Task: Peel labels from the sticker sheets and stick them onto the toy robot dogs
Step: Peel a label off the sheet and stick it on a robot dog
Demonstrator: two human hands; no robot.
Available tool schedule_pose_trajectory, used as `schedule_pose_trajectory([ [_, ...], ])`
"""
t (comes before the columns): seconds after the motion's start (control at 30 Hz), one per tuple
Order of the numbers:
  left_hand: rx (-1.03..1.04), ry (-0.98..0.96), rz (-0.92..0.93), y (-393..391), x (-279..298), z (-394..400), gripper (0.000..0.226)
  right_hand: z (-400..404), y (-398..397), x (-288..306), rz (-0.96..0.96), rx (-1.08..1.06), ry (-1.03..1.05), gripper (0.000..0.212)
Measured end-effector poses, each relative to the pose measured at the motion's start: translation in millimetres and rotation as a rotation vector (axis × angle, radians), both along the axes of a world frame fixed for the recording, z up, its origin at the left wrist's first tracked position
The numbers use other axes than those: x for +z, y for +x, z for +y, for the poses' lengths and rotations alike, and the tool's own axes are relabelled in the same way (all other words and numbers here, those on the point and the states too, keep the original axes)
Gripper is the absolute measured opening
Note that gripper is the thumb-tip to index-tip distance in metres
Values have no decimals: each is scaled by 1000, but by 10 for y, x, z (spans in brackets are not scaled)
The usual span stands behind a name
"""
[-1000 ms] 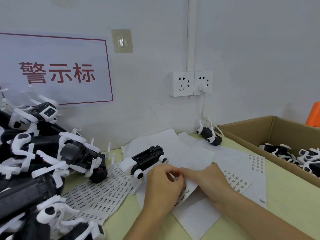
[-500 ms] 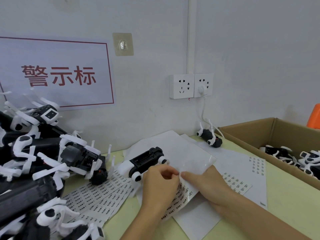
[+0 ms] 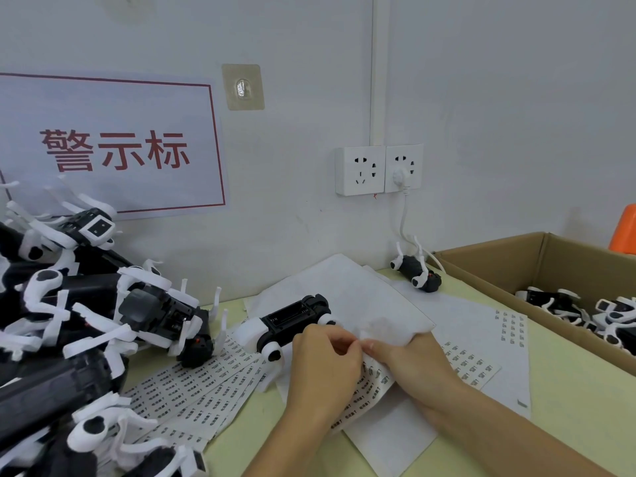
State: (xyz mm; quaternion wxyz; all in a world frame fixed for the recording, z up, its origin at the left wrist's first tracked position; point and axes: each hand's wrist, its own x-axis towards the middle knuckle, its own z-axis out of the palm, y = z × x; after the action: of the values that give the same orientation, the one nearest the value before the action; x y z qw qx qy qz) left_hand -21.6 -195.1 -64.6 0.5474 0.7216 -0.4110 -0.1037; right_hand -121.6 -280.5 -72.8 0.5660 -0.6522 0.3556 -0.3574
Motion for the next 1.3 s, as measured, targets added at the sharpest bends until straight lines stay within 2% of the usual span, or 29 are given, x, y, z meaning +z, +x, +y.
schedule_pose_trajectory([
  [0.23, 37, -47, 196, -7, -52, -24, 26, 37, 25, -27, 10, -31, -27, 19],
  [0.53, 95, -105, 187, -82, -109, -39, 21, 29, 41, -57, 28, -29, -66, 12],
  [0.63, 106, -106, 238, -66, -118, -51, 17, 26, 39, -49, 57, -34, -57, 10],
  [0.77, 102, -65, 320, -10, -107, -46, 13, 20, 41, -51, 61, -46, 9, 27],
  [0.9, 75, -42, 378, 15, -73, -32, 23, 11, 38, -39, 68, -64, 6, 15],
  [1.07, 50, -22, 321, 29, -88, -44, 24, 17, 37, -35, 67, -47, 42, 25],
  [1.13, 52, -25, 322, 33, -97, -43, 21, 20, 33, -28, 77, -49, 27, 15],
  [1.3, 70, 20, 339, 37, -101, -54, 22, 39, 21, 6, 117, -54, 23, 9],
])
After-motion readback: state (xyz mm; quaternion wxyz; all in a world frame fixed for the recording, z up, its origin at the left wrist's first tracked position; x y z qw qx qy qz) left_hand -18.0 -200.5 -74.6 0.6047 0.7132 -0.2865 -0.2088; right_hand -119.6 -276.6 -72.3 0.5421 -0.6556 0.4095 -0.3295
